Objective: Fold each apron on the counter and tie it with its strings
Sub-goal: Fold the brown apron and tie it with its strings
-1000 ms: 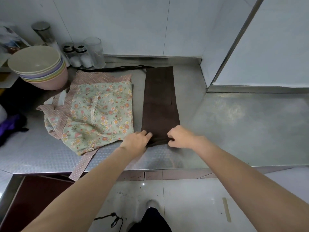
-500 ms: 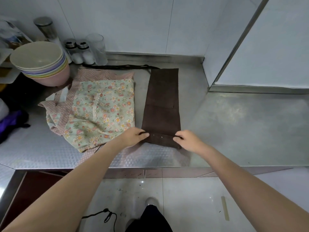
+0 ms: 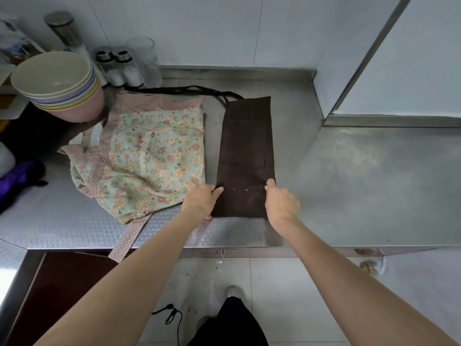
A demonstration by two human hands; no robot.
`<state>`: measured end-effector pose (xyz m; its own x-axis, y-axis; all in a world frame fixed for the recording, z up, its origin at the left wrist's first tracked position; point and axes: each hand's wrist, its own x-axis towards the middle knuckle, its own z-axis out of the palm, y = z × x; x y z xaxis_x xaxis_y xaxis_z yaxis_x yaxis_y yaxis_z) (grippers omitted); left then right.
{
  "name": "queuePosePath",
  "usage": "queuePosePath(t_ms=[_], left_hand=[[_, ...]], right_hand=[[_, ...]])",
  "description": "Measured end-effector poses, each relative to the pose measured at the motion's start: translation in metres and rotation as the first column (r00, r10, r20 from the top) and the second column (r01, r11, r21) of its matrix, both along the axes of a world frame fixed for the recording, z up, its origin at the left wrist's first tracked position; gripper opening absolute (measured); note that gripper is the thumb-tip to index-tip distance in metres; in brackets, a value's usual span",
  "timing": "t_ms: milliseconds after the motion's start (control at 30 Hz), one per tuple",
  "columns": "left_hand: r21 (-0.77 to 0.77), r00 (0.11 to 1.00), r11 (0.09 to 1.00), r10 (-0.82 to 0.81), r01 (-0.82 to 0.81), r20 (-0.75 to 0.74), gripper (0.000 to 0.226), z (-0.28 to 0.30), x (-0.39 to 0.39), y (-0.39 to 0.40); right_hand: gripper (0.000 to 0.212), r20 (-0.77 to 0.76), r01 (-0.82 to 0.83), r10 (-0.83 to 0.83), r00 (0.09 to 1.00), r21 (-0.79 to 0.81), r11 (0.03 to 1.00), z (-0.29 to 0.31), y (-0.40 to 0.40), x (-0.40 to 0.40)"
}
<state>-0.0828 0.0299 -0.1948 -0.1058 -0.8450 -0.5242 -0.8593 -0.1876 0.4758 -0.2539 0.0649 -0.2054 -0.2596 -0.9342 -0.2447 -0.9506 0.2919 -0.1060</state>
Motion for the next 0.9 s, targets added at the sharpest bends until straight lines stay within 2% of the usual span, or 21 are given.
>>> queuePosePath(t_ms=[67,167,233,400,467,533,567,600,633,667,700,733,767,833,900], left_hand=[[0.046,0.999,0.998,0.035,-0.033,-0.040,0.034,0.001,-0.001,-0.004],[0.274,0.939,0.958,0.166,-0.082,-0.302,0.018,0.005,0.005,-0.007],[0.349,0.893,0.933,0.225,-0.084,-0.389,0.010,0.006,0.013,-0.008],[0.284,0.915,0.940,0.273,-0.188,-0.296,0.028,0.003,0.013,-0.007],[0.211,0.970,0.969,0.167,-0.129,-0.176,0.026,0.010,0.011,-0.004],[-0.080,0.995,0.996,-0.021,0.029,0.102,0.030,0.019,0.007,0.000],[-0.290,0.968,0.944,-0.094,0.160,0.231,0.033,0.022,0.004,0.003],[-0.463,0.943,0.835,-0.181,0.297,0.280,0.033,0.025,-0.001,0.007],[-0.559,0.902,0.709,-0.318,0.430,0.291,0.034,0.024,-0.007,0.011],[-0.534,0.812,0.613,-0.480,0.582,0.334,0.040,0.021,-0.011,0.015],[-0.431,0.697,0.550,-0.608,0.715,0.380,0.051,0.014,-0.015,0.018],[-0.298,0.605,0.527,-0.676,0.796,0.420,0.060,0.006,-0.018,0.020],[-0.177,0.555,0.539,-0.703,0.824,0.445,0.065,-0.002,-0.019,0.019],[-0.084,0.568,0.593,-0.706,0.801,0.423,0.068,-0.011,-0.019,0.017],[-0.085,0.567,0.591,-0.709,0.802,0.420,0.070,-0.014,-0.017,0.015]], right_hand=[[0.027,-0.011,0.006,-0.006,1.000,0.008,1.000,-0.001,0.000,-0.001],[0.027,-0.002,0.024,-0.024,1.000,0.015,1.000,0.001,-0.001,-0.002],[0.028,0.014,0.023,-0.023,1.000,0.015,1.000,0.004,-0.002,-0.004],[0.035,-0.028,-0.067,0.069,0.997,0.042,0.997,0.009,0.002,-0.005],[0.037,-0.040,-0.093,0.095,0.995,0.058,0.994,0.008,0.001,-0.003],[0.037,-0.048,-0.102,0.105,0.993,0.060,0.993,0.008,0.000,-0.002],[0.036,-0.050,-0.106,0.109,0.993,0.066,0.992,0.007,-0.001,-0.001],[0.035,-0.055,-0.111,0.115,0.992,0.075,0.991,0.006,-0.002,-0.002],[0.033,-0.054,-0.118,0.123,0.991,0.087,0.989,0.007,-0.003,-0.001],[0.033,-0.056,-0.126,0.132,0.990,0.099,0.987,0.009,-0.003,0.000],[0.033,-0.056,-0.127,0.134,0.989,0.109,0.986,0.012,-0.003,0.000],[0.034,-0.050,-0.122,0.128,0.991,0.113,0.986,0.013,-0.004,-0.001],[0.035,-0.034,-0.111,0.115,0.993,0.107,0.988,0.014,-0.006,-0.003],[0.033,-0.061,-0.120,0.121,0.991,0.010,0.993,0.019,-0.004,-0.009],[0.026,-0.136,-0.290,0.262,0.955,-0.272,0.917,0.019,0.000,-0.011]])
